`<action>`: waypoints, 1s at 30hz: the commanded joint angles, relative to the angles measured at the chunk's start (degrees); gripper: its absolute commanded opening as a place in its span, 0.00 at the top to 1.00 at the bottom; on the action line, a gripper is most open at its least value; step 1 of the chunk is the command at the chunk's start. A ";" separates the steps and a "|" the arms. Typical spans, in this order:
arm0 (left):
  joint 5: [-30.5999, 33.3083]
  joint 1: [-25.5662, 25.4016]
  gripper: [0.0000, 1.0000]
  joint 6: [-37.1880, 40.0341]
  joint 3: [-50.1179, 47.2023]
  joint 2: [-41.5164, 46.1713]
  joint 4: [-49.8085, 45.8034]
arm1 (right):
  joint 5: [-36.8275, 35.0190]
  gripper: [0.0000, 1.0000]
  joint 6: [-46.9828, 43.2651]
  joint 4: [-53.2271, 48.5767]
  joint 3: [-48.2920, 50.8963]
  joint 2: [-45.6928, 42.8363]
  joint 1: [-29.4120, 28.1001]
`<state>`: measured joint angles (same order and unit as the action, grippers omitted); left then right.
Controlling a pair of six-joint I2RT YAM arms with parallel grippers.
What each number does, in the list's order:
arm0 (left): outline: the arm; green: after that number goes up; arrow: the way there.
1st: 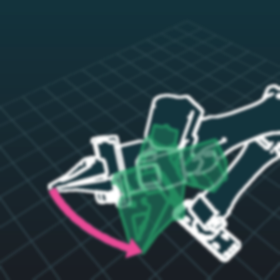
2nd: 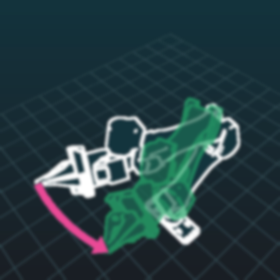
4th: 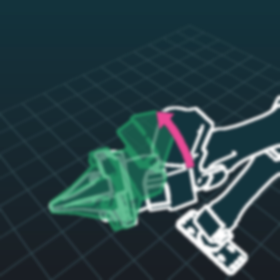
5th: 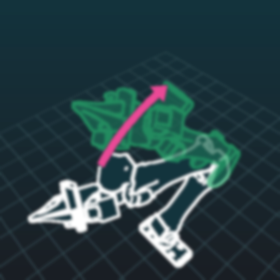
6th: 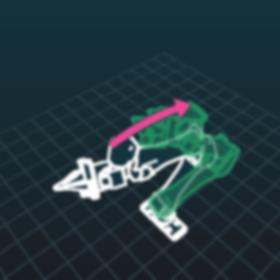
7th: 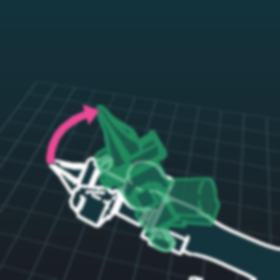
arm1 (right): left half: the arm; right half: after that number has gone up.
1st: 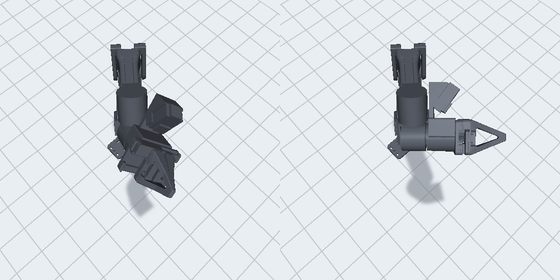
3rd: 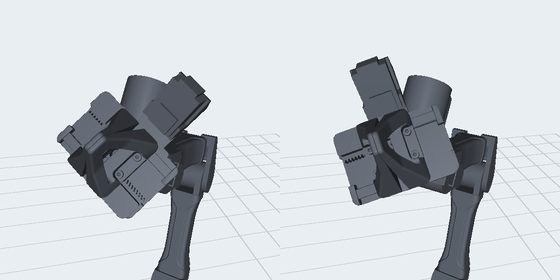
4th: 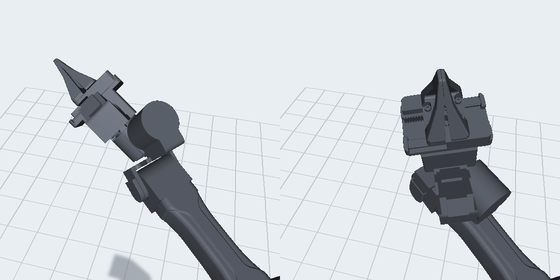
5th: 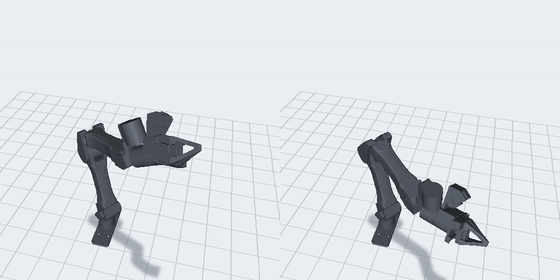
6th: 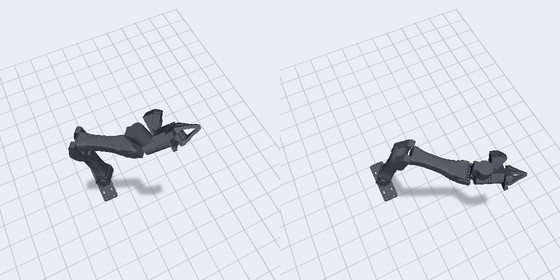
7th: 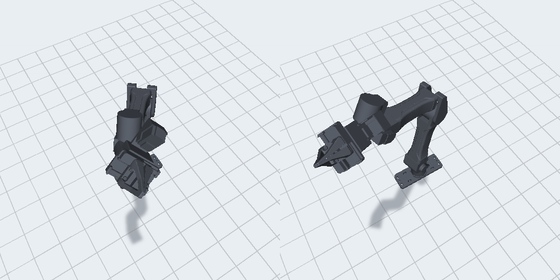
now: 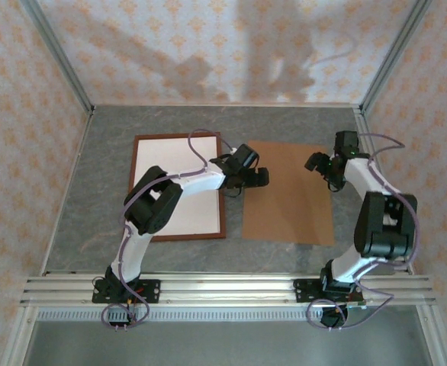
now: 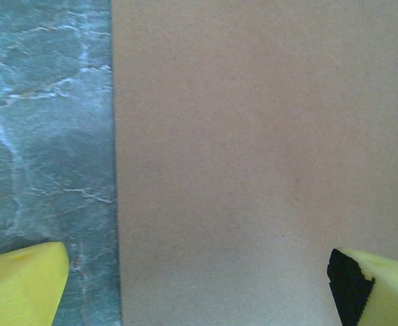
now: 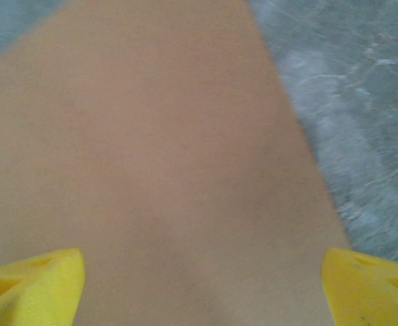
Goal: Put the photo into the frame
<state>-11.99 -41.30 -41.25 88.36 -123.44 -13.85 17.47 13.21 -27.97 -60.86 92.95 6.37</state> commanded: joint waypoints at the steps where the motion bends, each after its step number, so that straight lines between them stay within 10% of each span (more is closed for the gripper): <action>1: -2.60 -2.01 0.03 -1.50 1.89 -2.64 -2.14 | -6.23 0.09 -3.50 -4.09 -2.84 3.72 0.04; 11: -2.09 -2.12 0.03 -0.93 1.95 -3.06 -2.28 | -4.53 0.09 -4.68 -4.81 -2.18 10.13 0.13; 30: -7.43 1.65 0.03 -3.37 -1.45 -1.06 1.02 | 33.03 0.26 2.78 8.61 12.88 -4.57 -0.54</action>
<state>-14.66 -39.68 -43.51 88.71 -123.87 -13.78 27.38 11.33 -21.39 -49.65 91.53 9.32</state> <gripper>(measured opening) 0.967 0.743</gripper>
